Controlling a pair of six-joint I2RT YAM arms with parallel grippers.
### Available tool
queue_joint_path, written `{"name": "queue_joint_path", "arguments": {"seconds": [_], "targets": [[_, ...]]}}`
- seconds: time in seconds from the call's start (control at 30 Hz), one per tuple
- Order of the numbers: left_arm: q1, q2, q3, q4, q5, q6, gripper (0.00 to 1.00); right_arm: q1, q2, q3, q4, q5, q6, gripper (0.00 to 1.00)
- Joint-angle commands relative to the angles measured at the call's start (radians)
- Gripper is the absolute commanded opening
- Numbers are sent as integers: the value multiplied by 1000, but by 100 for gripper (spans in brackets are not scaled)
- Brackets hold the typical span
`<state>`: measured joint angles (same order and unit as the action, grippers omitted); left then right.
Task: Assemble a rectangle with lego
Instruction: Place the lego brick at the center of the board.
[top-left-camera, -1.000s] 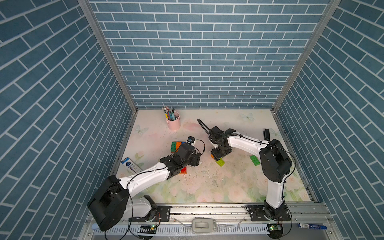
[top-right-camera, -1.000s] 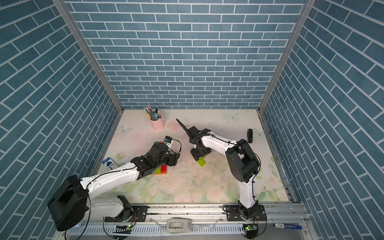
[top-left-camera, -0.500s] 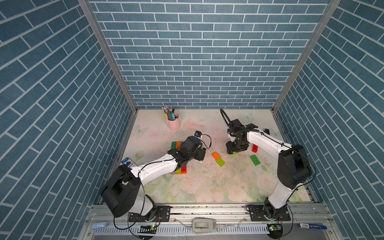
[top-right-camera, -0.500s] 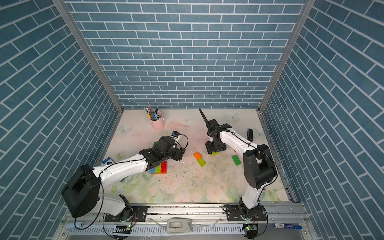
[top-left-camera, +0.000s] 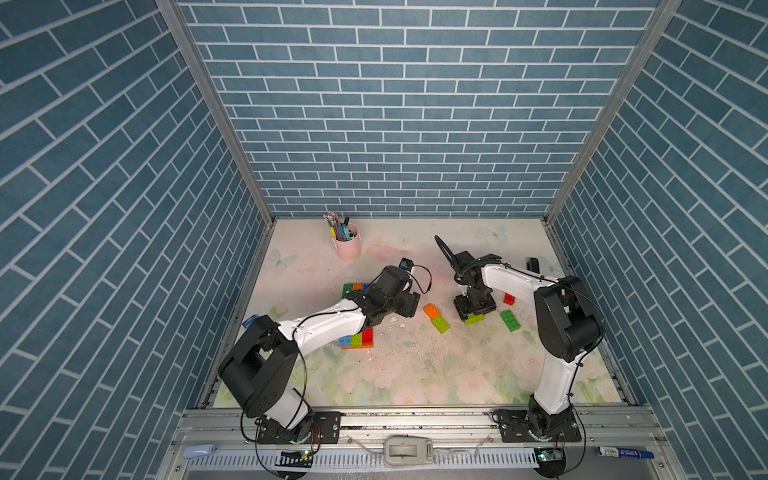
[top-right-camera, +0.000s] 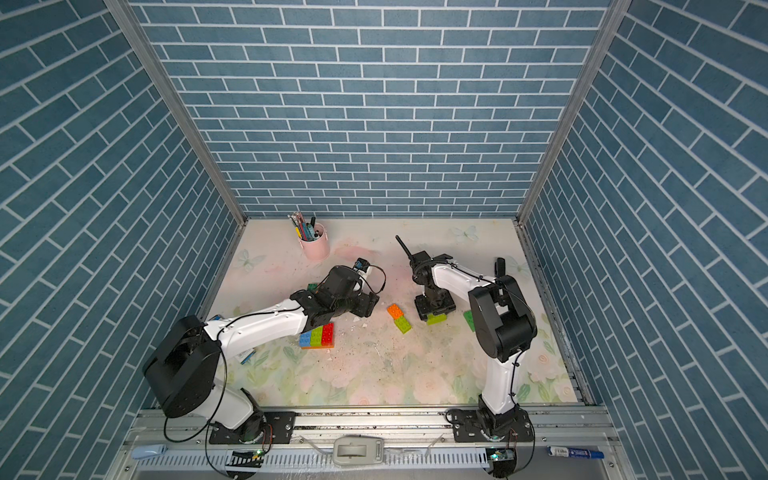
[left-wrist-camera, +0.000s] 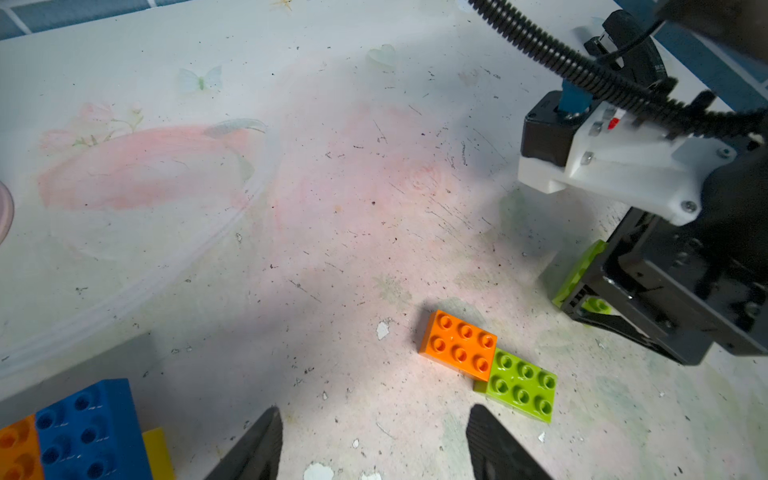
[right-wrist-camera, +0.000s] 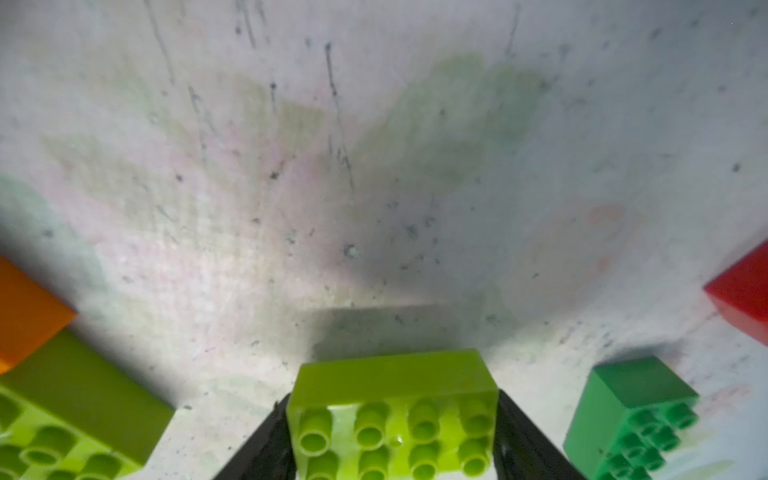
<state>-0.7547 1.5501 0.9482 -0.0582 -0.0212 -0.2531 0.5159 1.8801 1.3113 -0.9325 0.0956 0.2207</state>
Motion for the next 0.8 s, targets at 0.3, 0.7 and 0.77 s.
{"name": "queue_joint_path", "arguments": {"seconds": [0.3, 0.7, 0.77], "targets": [[3, -69, -86, 19, -25, -16, 72, 10, -5, 71, -37, 23, 40, 67], [4, -76, -126, 51, -33, -46, 72, 64, 115, 184, 68, -116, -20, 37], [4, -83, -134, 49, -40, -45, 73, 75, 142, 205, 70, -129, -15, 37]]}}
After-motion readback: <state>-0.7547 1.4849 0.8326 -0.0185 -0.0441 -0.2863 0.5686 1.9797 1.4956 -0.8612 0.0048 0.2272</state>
